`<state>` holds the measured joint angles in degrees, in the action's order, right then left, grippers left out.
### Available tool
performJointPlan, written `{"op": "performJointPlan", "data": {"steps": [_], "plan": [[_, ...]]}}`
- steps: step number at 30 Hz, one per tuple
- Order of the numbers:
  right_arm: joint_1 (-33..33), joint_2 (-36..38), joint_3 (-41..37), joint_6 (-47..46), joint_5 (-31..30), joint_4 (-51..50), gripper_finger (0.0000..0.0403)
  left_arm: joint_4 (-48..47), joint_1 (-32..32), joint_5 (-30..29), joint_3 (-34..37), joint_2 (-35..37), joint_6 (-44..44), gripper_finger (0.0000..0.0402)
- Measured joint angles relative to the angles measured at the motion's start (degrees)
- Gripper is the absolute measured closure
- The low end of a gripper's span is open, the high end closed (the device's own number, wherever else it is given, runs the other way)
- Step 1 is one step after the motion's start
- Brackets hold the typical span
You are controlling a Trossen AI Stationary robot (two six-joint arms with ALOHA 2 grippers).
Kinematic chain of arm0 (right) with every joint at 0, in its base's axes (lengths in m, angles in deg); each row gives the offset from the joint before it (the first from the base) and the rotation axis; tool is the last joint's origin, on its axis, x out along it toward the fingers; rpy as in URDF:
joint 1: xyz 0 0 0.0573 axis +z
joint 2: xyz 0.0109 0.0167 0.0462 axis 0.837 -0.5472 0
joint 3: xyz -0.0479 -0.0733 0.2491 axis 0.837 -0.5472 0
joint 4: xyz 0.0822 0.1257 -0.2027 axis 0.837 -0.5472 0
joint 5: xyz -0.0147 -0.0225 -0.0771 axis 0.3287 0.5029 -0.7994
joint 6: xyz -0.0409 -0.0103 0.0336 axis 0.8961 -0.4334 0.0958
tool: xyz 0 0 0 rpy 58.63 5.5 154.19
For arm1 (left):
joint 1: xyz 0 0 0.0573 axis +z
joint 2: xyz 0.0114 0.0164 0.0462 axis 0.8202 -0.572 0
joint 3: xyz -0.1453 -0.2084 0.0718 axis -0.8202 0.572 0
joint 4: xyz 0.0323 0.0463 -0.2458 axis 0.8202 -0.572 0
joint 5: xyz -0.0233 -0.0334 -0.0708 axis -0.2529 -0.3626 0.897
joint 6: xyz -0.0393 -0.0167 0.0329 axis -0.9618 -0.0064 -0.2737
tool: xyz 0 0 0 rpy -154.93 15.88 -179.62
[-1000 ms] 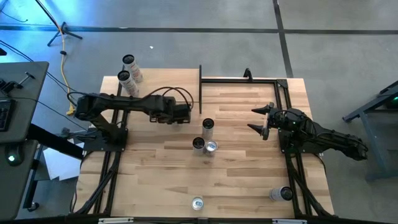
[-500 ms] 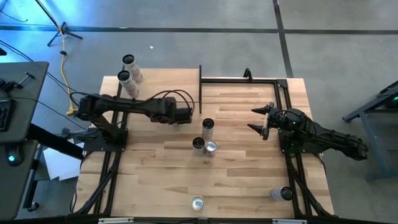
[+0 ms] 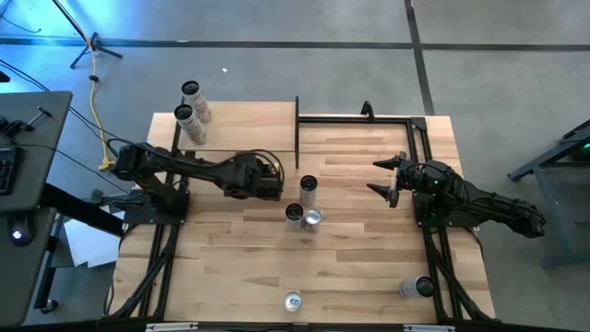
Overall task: Place canned beverage on shelf
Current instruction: Put the top white blue soda can on the shelf
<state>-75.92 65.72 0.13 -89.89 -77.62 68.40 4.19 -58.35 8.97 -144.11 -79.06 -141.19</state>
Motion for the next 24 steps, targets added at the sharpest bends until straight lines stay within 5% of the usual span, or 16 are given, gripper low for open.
{"op": "performJointPlan", "data": {"steps": [24], "plan": [[-0.01,0.0,0.0,0.0,0.0,0.0,0.0016,2.18,-0.94,2.1,-0.15,0.39,2.0,0.0124]]}}
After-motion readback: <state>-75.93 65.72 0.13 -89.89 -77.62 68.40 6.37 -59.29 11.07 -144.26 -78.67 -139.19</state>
